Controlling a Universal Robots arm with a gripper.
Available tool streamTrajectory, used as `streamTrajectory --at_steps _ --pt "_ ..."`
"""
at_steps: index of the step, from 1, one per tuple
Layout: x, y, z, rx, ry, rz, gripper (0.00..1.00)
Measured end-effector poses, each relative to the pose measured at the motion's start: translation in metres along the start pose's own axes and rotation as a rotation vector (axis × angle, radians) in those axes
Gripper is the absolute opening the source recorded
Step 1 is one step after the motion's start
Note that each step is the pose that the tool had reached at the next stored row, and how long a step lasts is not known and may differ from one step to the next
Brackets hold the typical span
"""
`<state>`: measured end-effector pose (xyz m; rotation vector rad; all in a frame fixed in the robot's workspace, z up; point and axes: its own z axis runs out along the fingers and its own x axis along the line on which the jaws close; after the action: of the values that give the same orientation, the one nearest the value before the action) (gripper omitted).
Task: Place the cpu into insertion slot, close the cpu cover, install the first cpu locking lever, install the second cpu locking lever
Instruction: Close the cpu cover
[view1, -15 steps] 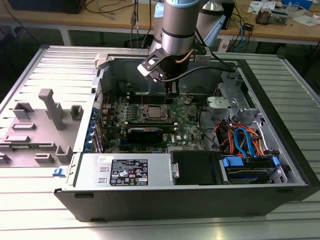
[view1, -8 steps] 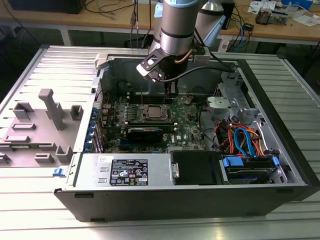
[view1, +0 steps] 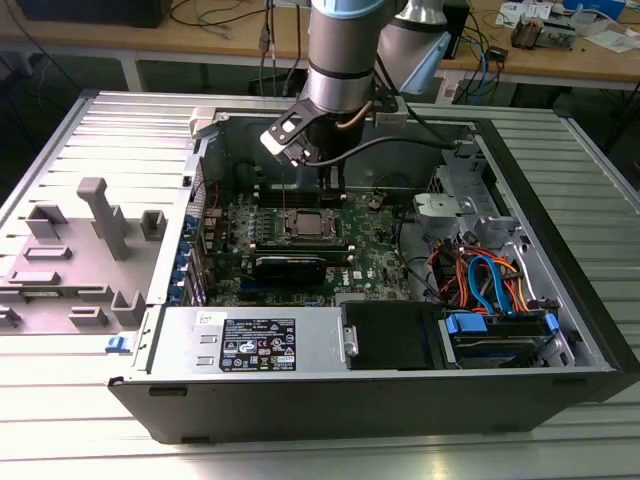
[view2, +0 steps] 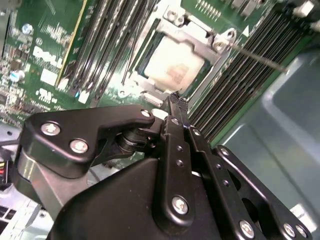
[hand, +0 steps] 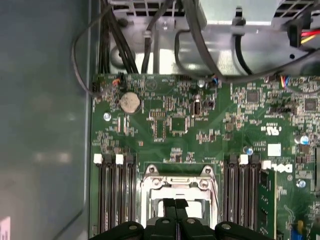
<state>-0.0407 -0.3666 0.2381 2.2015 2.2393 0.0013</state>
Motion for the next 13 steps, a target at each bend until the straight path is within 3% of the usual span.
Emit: streamTrajectory --at_steps 8,13 --pt "0.0004 -0.0231 0.007 0.0 0.0002 -0.004 0.11" --pt "0.0005 -0.034 0.0108 0.0001 0.0003 -0.004 0.11"
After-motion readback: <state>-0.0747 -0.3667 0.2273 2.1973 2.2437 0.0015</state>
